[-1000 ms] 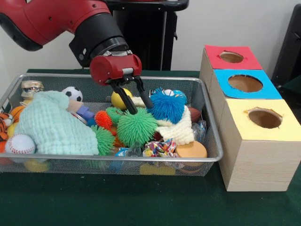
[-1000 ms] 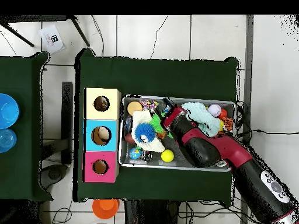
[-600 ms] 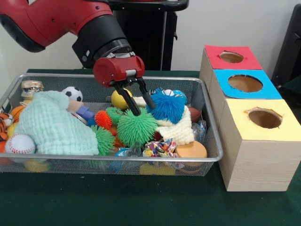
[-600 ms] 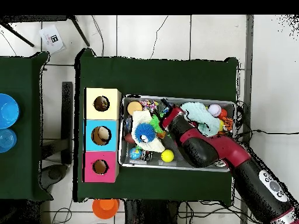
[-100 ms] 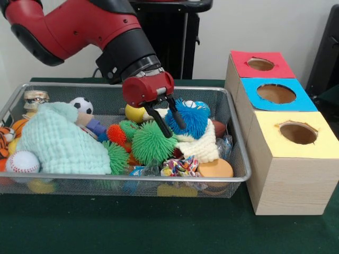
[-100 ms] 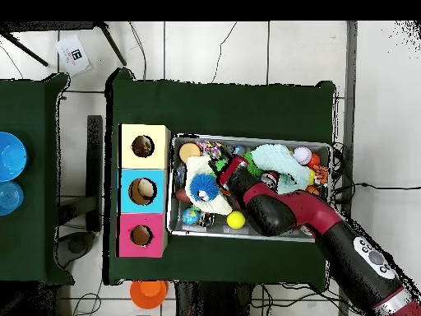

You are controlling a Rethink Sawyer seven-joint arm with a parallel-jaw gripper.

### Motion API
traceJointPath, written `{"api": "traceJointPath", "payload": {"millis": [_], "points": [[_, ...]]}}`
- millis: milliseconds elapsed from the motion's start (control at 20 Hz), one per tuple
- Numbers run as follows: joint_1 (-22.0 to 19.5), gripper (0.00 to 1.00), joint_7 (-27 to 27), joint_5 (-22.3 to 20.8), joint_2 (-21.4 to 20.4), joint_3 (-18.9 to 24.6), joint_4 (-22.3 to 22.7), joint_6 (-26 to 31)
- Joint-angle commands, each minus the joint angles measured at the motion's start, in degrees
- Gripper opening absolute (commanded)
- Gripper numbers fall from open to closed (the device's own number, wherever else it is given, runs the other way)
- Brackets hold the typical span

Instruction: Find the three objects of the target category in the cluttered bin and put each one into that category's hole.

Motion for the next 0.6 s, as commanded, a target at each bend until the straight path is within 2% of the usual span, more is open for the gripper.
{"api": "traceJointPath", "payload": {"millis": [50, 300, 450, 600], "points": [[2.32, 1.0, 6.98, -1.36, -1.46, -6.86, -9.08, 2.76], [2.34, 1.0, 6.03, -1.35, -1.23, -7.19, -9.8, 3.12], [3.05, 1.0, 7.9, -2.11, -2.56, -7.92, -9.93, -0.29], [2.64, 1.0, 7.54, -2.48, -2.48, -7.62, -10.32, -1.17]]}}
